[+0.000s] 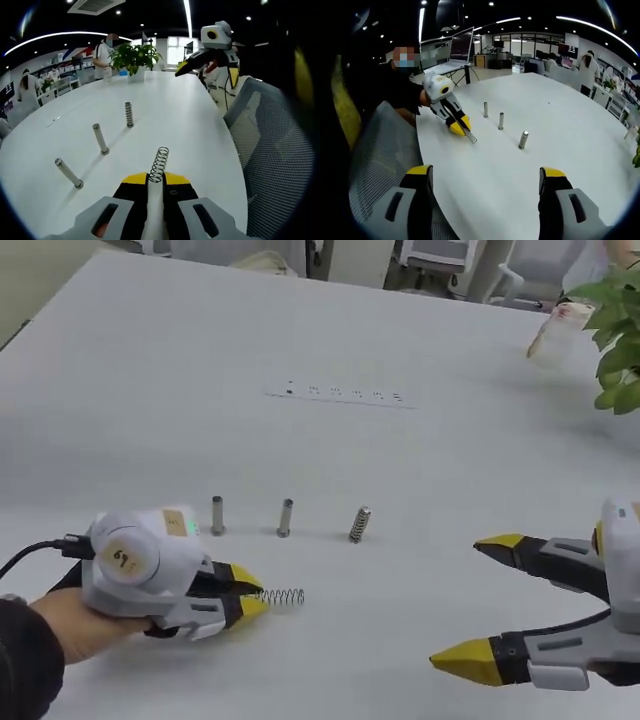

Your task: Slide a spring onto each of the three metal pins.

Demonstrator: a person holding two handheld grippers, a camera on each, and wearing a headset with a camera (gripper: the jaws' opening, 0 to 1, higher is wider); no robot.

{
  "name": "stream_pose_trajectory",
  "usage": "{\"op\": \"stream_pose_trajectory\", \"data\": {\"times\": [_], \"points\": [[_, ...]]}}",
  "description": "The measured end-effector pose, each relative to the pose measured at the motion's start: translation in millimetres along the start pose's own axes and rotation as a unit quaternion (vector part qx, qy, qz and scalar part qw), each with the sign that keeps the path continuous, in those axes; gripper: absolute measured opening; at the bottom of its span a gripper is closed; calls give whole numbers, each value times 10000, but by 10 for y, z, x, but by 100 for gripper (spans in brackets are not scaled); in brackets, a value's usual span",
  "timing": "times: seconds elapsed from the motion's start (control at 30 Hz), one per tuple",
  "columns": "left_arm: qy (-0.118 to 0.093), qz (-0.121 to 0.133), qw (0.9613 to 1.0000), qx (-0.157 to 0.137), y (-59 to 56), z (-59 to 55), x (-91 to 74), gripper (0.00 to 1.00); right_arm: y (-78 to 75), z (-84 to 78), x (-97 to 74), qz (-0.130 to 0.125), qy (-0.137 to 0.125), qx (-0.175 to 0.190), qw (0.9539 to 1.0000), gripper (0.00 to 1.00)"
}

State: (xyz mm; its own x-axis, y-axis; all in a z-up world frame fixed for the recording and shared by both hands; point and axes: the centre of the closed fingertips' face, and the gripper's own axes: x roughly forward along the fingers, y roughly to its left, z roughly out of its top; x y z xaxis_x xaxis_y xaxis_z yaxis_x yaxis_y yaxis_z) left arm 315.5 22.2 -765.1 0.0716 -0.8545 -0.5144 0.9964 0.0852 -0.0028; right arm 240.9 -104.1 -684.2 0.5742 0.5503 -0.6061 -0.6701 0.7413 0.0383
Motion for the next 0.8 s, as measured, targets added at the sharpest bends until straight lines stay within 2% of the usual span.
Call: {"op": "stream_pose_trajectory", "data": {"times": [0.23,0.47,0.73,0.8], "points": [[-164,45,9999,-3,-85,111,-114,3,66,100,77,164,-17,-164,9997,83],[-324,104,9994,64,-184,233,-239,3,172,255,223,460,-4,-375,9982,76],[-449,133,9988,131,-271,352,-320,3,275,437,431,815,-65,-647,9946,69],[-473,137,9987,132,-289,373,-330,3,314,437,471,893,-7,-729,9933,67]]}}
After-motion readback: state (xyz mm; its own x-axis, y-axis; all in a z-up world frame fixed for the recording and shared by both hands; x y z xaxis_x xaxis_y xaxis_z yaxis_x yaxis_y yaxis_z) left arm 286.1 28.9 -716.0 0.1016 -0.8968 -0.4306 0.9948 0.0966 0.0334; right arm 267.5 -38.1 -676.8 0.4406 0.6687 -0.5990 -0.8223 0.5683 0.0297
